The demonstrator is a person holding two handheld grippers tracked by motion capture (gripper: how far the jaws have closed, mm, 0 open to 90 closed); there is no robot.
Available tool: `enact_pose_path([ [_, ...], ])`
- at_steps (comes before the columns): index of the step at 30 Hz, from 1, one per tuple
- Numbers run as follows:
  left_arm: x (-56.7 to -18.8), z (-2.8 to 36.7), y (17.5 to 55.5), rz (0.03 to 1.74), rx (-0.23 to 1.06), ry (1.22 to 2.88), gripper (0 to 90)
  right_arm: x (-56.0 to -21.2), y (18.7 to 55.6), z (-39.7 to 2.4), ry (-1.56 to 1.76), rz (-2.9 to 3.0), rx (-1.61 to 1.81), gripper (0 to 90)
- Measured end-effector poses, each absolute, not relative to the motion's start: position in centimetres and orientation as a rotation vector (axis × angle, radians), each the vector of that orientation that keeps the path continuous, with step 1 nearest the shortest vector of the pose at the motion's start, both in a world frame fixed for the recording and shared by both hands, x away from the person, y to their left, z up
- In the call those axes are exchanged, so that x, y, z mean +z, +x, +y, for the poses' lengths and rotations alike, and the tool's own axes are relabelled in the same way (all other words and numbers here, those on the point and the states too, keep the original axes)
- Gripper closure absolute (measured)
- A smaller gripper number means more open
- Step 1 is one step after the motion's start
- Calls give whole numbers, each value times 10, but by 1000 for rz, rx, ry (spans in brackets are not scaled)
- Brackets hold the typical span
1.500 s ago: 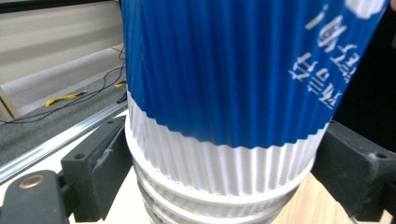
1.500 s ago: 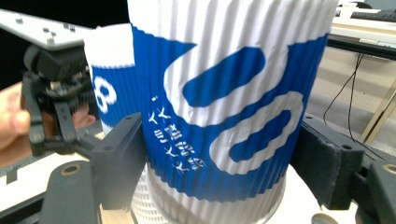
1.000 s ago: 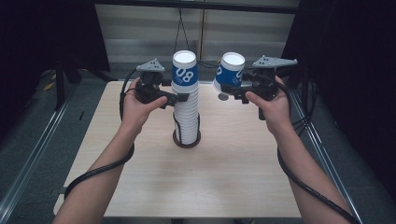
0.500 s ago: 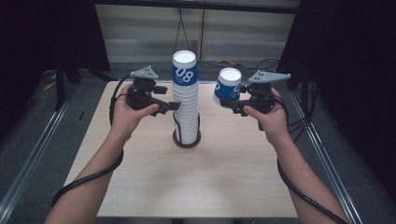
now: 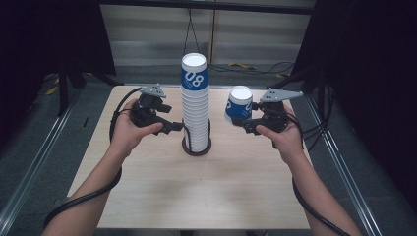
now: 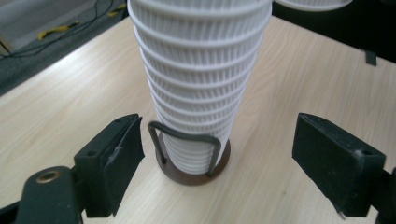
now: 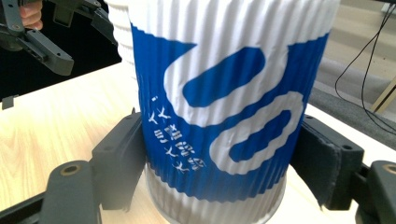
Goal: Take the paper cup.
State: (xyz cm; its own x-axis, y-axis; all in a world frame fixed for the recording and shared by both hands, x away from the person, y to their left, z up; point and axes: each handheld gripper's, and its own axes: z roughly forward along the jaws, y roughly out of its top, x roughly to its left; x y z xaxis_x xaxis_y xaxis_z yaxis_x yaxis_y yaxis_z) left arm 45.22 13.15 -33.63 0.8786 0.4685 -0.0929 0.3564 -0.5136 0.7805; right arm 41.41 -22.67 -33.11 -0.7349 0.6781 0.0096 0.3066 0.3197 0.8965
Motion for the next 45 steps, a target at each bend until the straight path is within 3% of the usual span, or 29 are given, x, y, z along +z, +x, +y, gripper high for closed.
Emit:
enact_pose_path([
  [45, -385, 106, 424, 498, 38, 2363, 163, -400, 380, -233, 860, 2363, 1391, 230],
])
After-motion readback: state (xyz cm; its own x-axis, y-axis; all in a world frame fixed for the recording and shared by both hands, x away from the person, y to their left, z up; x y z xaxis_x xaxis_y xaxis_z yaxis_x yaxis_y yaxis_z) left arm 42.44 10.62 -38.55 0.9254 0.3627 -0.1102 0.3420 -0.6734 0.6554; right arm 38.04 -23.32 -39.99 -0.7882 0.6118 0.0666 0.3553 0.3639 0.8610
